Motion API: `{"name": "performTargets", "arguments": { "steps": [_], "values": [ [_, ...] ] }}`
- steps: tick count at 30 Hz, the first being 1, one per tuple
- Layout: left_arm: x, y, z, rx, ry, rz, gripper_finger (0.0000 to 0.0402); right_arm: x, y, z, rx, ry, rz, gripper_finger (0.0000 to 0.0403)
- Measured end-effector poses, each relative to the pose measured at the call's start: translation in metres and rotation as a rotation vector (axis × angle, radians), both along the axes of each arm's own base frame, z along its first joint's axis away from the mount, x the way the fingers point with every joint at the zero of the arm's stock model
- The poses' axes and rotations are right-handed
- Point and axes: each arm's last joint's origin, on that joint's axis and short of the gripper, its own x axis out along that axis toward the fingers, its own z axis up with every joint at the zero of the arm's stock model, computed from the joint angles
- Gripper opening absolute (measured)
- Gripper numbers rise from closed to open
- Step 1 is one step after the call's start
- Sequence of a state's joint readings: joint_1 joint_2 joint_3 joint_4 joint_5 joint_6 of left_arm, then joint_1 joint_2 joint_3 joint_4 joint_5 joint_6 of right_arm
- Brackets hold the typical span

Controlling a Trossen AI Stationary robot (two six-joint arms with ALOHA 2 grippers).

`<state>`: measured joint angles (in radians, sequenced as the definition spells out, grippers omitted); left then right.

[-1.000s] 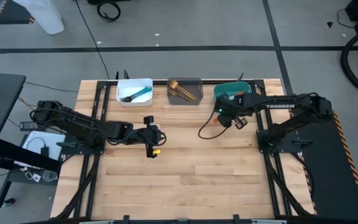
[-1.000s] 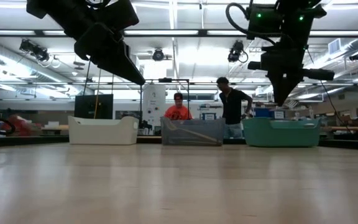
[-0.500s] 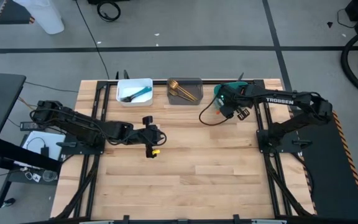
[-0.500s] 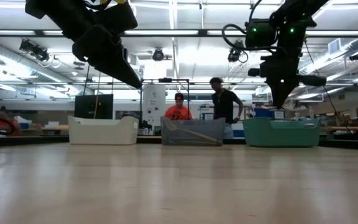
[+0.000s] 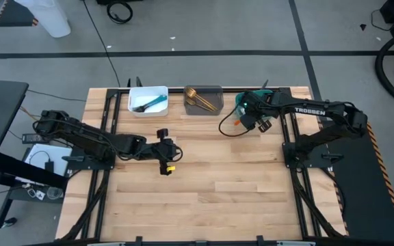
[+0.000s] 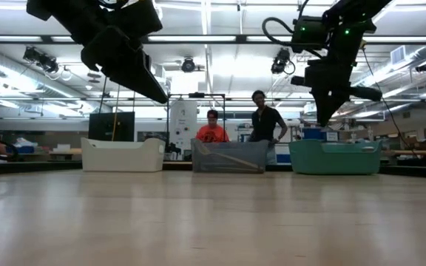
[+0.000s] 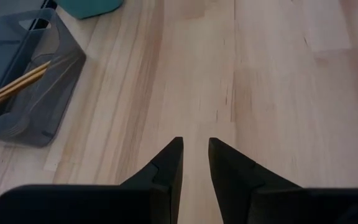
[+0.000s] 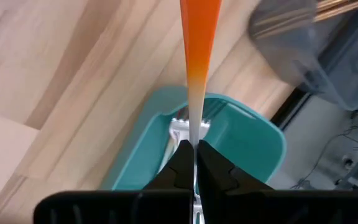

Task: Sort silverware by color (type)
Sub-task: Put the orange fork into the green bin

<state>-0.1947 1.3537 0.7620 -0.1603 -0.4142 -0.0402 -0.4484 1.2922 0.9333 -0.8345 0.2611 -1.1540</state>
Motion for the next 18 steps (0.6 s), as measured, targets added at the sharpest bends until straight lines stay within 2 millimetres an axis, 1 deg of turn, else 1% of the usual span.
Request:
{"name": "performTargets", "arguments": {
  "steps": [5, 10, 14, 18],
  "values": [
    [0.002, 0.000, 0.002, -0.005, -0.031, 0.002, 0.0084, -0.002, 0.000, 0.007, -0.028, -0.047, 0.008, 0.0009],
    [0.006, -0.001, 0.007, -0.012, -0.091, -0.002, 0.0084, -0.008, -0.002, 0.017, -0.063, -0.094, -0.008, 0.0009],
    [0.006, -0.001, 0.007, -0.011, -0.093, -0.002, 0.0084, -0.014, -0.003, 0.025, -0.099, -0.137, -0.030, 0.0009],
    [0.006, -0.001, 0.007, -0.010, -0.093, -0.003, 0.0084, -0.019, -0.007, 0.029, -0.138, -0.135, -0.071, 0.0009]
  ]
}}
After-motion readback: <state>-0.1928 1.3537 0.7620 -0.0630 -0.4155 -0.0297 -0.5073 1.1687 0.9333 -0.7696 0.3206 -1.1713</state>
